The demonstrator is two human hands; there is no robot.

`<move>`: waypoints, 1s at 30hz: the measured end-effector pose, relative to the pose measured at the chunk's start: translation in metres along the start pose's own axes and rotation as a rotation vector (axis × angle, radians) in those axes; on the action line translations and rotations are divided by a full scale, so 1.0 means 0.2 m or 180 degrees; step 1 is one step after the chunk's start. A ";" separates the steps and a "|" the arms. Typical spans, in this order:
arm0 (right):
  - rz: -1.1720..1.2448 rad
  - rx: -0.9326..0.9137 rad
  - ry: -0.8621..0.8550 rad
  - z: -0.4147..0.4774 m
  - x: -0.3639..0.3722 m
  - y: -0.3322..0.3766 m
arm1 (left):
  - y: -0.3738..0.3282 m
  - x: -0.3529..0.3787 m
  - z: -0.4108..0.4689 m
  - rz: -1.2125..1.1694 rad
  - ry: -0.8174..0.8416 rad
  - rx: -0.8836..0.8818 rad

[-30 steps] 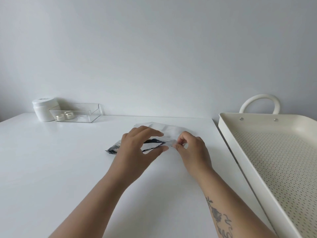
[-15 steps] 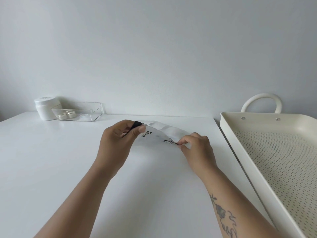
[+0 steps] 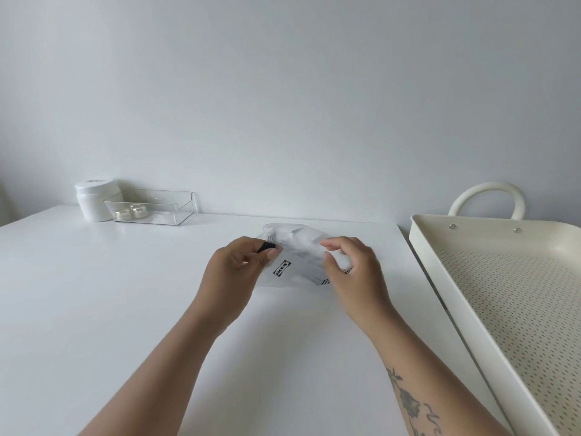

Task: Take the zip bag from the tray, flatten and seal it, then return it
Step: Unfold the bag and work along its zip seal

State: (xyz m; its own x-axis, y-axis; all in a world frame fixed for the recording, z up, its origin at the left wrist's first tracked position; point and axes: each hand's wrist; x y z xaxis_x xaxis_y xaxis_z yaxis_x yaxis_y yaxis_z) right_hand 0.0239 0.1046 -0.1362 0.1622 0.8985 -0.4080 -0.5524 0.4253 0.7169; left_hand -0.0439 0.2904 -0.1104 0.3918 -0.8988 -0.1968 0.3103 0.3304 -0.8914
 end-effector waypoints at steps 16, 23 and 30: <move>0.1125 0.0774 0.1177 -0.04 0.03 0.06 | 0.06 -0.02 0.01 0.0336 0.0582 -0.0178; 0.1309 0.0810 0.1298 -0.03 0.02 0.05 | 0.09 -0.03 0.02 0.0548 0.0712 -0.0197; 0.1298 0.0794 0.1259 -0.04 0.01 0.07 | 0.09 0.02 0.00 0.0735 0.0704 0.0050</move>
State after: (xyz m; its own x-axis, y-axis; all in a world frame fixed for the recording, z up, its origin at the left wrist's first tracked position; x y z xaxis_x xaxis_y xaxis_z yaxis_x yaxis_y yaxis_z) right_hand 0.0110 0.1117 -0.1318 -0.3634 0.9058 -0.2177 -0.2906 0.1118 0.9503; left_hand -0.0375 0.2935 -0.1270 0.2561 -0.8399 -0.4786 0.2493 0.5357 -0.8068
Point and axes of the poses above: each hand's wrist, its own z-axis towards the middle knuckle, its own x-axis out of the palm, y = z × x
